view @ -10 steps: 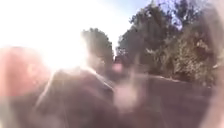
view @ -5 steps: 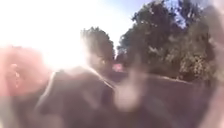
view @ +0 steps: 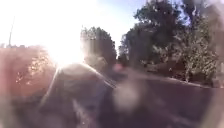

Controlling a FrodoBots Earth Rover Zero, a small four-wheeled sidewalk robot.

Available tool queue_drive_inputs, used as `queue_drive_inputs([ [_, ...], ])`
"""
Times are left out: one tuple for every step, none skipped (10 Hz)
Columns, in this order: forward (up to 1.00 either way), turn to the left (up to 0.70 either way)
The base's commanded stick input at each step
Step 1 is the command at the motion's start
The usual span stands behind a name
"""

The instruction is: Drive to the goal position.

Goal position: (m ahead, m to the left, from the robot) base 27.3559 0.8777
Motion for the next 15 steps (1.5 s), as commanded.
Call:
queue_drive_inputs([
  [1.0,-0.4],
  [1.0,-0.4],
  [1.0,-0.4],
  [1.0,-0.28],
  [1.0,-0.07],
  [1.0,0.0],
  [1.0,0.0],
  [1.0,0.0],
  [1.0,0.0],
  [1.0,0.0],
  [1.0,0.0],
  [1.0,0.0],
  [1.0,0.0],
  [1.0,0.0],
  [1.0,0.07],
])
